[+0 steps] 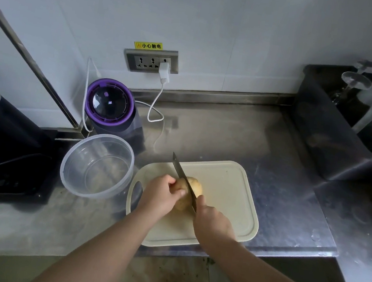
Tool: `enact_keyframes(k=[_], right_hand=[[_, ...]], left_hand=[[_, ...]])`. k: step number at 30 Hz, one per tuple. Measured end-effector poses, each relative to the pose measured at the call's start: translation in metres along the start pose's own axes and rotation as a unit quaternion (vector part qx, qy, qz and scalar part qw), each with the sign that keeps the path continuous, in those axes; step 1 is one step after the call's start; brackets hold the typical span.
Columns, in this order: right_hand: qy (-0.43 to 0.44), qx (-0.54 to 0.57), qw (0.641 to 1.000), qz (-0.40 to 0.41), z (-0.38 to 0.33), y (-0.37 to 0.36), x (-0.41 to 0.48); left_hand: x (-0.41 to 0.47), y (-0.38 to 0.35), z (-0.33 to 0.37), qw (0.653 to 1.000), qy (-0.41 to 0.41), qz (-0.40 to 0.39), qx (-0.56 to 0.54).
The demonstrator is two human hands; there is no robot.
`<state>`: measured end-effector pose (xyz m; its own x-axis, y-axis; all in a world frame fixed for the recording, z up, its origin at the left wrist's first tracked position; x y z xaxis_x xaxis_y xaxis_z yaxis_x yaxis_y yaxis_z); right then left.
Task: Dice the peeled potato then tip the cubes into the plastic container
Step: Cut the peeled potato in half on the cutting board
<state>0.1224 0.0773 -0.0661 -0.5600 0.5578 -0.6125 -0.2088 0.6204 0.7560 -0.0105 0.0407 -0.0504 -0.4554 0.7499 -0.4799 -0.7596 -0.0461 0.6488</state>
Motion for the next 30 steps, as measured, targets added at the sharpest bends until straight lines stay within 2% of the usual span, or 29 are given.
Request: enact_keyframes(k=[5,12,14,17,22,25,30], right_hand=[[0.002,-0.003,1.000,0.007,0.023,-0.003,-0.017],[-0.038,0.016,0.999,0.029,0.050,0.010,-0.019],[-0.044,0.029,0.998,0.035,0.052,0.010,-0.016],[-0.044,0.056,0.996,0.045,0.052,0.009,-0.012],[-0.026,0.039,0.997,0.068,0.042,0.017,-0.011],[-0.015,0.038,0.997,0.067,0.034,0.025,-0.011],[-0.004,0.019,0.997,0.080,0.019,0.041,-0.025]], left_hand=[[-0.001,-0.005,0.004,0.999,-0.020,-0.030,0.014],[0.008,-0.020,0.011,0.972,-0.088,-0.162,0.144],[0.015,-0.016,0.008,0.967,-0.095,-0.153,0.180],[0.020,-0.004,0.003,0.971,-0.087,-0.089,0.202],[0.016,0.000,-0.008,0.987,-0.014,0.016,0.158],[0.012,-0.001,-0.013,0.990,-0.020,0.023,0.140],[0.012,0.005,-0.033,0.998,-0.056,-0.009,-0.009]])
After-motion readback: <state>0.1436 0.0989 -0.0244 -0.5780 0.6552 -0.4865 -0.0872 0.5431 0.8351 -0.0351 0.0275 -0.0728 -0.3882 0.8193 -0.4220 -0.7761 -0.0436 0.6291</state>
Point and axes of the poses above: each hand's wrist, its own x-axis towards the middle knuckle, its own y-axis out of the back of the hand, z = x × y, the point moved 9 cm from there along x, towards the middle knuckle, and after that the axes turned 11 degrees about -z, right-handed, at the moved point
